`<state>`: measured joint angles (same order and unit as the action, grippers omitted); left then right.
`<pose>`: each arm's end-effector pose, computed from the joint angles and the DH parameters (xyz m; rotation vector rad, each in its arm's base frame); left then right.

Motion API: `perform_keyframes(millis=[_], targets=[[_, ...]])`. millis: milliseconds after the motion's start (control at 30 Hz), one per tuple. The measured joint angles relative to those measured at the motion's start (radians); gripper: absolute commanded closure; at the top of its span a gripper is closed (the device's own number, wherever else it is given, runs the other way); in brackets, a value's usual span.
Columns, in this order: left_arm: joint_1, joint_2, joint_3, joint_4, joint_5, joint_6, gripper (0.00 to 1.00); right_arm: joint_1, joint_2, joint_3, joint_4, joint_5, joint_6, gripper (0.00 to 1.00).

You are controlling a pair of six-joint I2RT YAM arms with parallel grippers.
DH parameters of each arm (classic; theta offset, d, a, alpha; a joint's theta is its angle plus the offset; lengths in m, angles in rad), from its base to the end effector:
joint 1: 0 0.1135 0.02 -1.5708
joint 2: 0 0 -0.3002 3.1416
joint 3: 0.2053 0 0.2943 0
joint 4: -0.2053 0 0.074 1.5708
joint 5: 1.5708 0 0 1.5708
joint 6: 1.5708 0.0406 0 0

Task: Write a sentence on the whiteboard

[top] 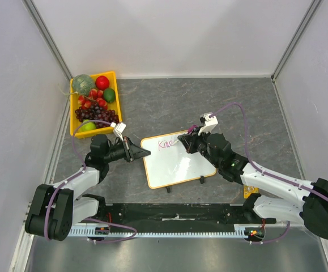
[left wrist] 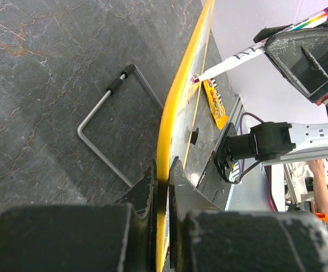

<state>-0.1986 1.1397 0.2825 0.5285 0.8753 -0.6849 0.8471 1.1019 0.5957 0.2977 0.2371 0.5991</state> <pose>0.2126 -0.0746 0.1754 0.1623 2.0261 -1.4049 0.1902 0.2008 0.2706 -0.0513 1.8497 0.8234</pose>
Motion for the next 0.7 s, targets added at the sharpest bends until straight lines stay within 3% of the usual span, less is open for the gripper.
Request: perform_keyframes(millis=[700], targets=[[0.0,0.0,0.0,0.001,0.001,0.0,0.98,0.0,-0.021,0.008,-0.027,0.032,-0.001,1.0]])
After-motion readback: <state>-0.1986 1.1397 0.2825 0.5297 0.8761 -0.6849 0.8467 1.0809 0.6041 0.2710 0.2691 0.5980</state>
